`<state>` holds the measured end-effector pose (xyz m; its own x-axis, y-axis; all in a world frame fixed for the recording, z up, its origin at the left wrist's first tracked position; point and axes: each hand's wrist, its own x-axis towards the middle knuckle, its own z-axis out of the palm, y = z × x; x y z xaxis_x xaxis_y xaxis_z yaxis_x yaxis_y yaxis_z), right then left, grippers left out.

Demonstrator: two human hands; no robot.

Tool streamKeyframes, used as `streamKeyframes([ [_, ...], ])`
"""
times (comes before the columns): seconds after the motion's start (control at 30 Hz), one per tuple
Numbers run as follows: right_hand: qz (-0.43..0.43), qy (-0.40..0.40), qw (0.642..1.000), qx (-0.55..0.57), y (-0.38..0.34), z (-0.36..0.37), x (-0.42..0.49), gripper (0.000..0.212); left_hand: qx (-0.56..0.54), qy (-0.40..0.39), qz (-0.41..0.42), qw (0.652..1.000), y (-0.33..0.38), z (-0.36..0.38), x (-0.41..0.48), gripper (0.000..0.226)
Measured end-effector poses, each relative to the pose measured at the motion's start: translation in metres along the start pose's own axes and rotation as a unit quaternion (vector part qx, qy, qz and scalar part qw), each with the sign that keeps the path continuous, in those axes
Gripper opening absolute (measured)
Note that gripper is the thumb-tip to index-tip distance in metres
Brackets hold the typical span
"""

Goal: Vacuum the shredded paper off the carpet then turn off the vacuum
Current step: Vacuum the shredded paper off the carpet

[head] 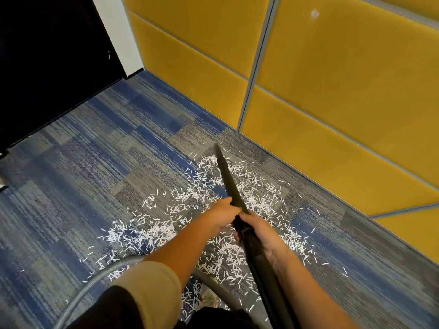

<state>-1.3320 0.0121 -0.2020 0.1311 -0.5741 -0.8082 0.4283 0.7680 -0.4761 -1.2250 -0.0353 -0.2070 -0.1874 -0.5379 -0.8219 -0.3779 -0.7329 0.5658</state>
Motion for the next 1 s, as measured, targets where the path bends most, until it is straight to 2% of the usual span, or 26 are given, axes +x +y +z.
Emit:
streamKeyframes([
  [0.3,-0.006,0.003,1.000,-0.012,-0.004,-0.003,0.000,0.005,0.010,0.003,0.008,1.000,0.002,0.004,0.005,0.036],
  [0.5,0.011,-0.038,0.998,-0.042,0.002,0.011,0.000,0.012,-0.034,0.023,-0.020,0.999,-0.006,-0.009,0.008,0.048],
  [0.77,0.007,-0.052,0.996,-0.077,0.006,0.028,-0.001,0.015,-0.050,0.030,-0.034,0.998,-0.018,-0.025,0.009,0.048],
  [1.0,0.042,-0.061,0.993,-0.089,0.021,0.031,-0.015,0.012,-0.016,0.009,-0.069,0.997,-0.027,-0.025,-0.004,0.034],
])
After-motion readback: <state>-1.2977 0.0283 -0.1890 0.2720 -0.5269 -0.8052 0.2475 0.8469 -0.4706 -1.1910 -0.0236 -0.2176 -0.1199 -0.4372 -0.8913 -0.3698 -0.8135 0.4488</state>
